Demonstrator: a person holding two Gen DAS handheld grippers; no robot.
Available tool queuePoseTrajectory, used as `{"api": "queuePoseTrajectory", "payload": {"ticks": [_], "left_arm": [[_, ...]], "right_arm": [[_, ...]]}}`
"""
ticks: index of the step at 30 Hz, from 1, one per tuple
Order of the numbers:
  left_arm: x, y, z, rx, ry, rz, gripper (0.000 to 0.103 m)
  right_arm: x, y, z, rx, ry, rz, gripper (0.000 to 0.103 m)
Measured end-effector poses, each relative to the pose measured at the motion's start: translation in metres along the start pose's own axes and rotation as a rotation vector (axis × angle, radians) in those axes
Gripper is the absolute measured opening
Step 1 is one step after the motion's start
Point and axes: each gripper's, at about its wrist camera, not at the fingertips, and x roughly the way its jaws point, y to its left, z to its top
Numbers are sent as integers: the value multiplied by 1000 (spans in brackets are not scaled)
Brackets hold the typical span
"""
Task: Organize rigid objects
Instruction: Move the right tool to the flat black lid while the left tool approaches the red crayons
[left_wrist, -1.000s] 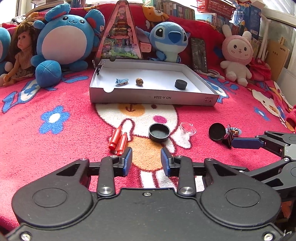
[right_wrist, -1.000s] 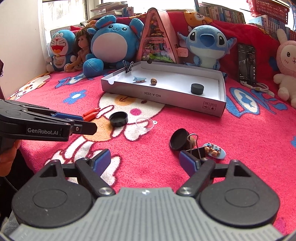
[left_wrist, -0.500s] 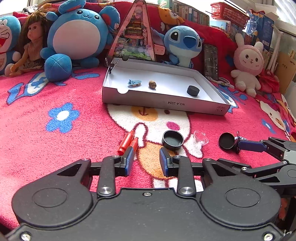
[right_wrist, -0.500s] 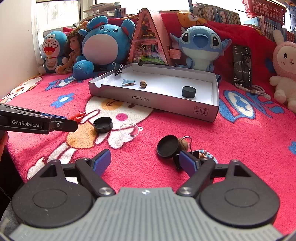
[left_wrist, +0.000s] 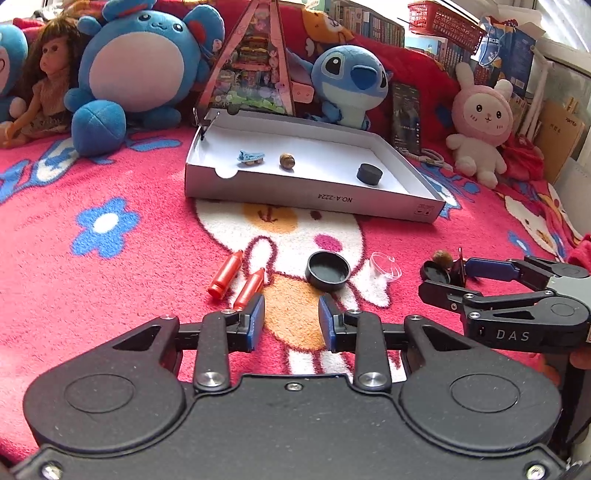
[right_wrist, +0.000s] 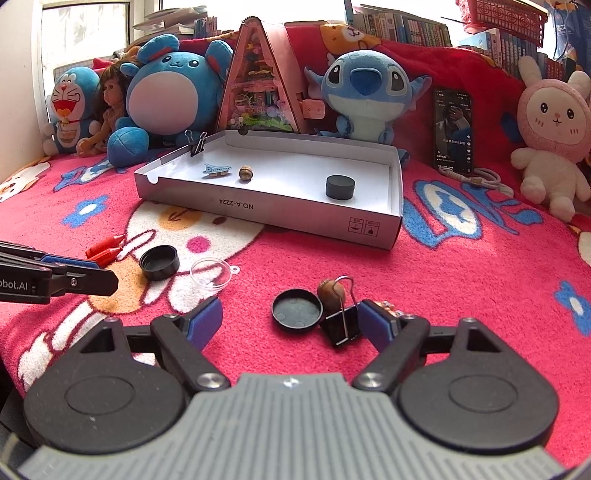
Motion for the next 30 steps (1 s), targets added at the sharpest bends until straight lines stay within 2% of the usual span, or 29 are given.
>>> {"api": "queuePoseTrajectory", "payload": {"ticks": [6,11,17,21,30], "left_arm": [[-6,-1,-1,14,-30,39,30],[-2,7,-9,-31,17,26,30],[0,14,-9,-34,13,48,32],[2,19,-9,-51,9,68,36],[9,13,-6,-5,-3,102,49]], "right_arm": [[-13,12,0,-41,-60,26,83],[-14,21,-3,-53,-47,52,78],[-7,21,-8,-40,-11,37,73],[-5,15,-10,-3,6,20,73],[-2,10,-13,-7,8,-29,73]]}}
